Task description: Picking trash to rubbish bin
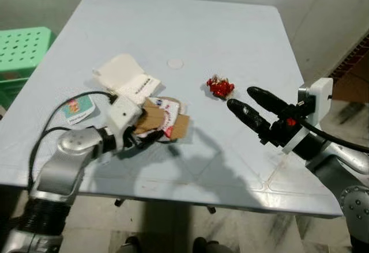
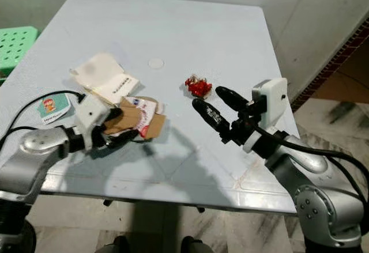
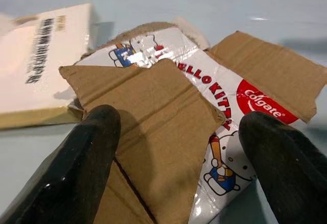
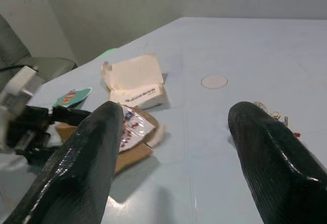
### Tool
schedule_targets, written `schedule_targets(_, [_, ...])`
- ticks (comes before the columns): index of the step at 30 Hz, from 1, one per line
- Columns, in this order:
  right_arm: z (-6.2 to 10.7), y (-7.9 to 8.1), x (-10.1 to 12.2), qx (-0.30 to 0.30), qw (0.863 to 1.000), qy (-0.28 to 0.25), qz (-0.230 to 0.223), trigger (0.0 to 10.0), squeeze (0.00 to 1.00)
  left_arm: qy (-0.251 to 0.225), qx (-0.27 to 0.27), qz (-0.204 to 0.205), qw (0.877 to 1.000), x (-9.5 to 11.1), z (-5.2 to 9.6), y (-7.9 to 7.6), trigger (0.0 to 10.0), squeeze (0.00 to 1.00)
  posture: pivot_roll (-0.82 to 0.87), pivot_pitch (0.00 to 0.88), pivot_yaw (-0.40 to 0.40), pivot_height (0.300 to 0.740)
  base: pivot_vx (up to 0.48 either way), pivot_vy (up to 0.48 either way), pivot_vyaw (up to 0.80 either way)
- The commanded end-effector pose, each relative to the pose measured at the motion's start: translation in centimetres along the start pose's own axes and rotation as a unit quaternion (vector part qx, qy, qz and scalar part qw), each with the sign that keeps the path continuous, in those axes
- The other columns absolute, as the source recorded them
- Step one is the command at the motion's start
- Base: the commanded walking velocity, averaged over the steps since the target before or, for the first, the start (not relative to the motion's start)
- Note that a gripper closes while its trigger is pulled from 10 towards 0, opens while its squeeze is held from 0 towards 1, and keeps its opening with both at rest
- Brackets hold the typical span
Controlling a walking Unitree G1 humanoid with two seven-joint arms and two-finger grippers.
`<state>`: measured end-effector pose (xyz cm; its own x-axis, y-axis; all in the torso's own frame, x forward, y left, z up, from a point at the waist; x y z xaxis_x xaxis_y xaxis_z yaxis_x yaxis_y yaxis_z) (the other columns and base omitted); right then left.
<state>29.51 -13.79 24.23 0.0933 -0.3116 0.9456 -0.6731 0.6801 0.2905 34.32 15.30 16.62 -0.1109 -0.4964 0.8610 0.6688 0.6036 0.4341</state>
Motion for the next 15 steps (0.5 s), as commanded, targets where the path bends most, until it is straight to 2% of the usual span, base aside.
schedule_targets(1, [0.1, -0.2, 0.3, 0.002, 1.000, -0.002, 0.012, 10.0, 0.00, 0.011, 0.001, -0.004, 1.000, -0.1, 1.2, -0.3, 10.0, 0.00, -0.06, 0.230, -0.071, 0.740, 0.000, 0.000, 0.00])
schedule_targets(5, [0.0, -0.3, 0.4, 0.004, 1.000, -0.004, 0.012, 10.0, 0.00, 0.006, 0.009, -0.001, 1.000, 0.2, 1.7, 0.0, 10.0, 0.00, -0.05, 0.226, -0.077, 0.740, 0.000, 0.000, 0.00])
schedule_targets(10, [-0.4, -0.3, 0.4, 0.011, 1.000, -0.005, 0.015, 10.0, 0.00, 0.012, 0.020, -0.008, 1.000, 0.9, 2.0, 1.1, 10.0, 0.00, -0.05, 0.221, -0.084, 0.740, 0.000, 0.000, 0.00])
schedule_targets(15, [-0.6, -0.4, 0.5, 0.015, 1.000, -0.008, 0.018, 10.0, 0.00, -0.030, 0.062, -0.024, 0.997, 3.3, 1.9, 3.1, 10.0, 0.00, -0.04, 0.216, -0.089, 0.740, 0.000, 0.000, 0.00])
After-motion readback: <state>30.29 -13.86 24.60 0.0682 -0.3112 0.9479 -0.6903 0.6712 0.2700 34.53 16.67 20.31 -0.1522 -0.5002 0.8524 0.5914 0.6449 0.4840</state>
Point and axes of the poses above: a point about 5 cm out from each wrist's last joint towards the gripper, its own z axis pointing back from the gripper into the wrist, its own x axis along the axis of the wrist's last joint, y = z × x, the point moved 4 cm from there along -z, pointing out of the wrist towards the gripper, and after that the axes turned 13 degrees about -z, right-handed, at the moved point
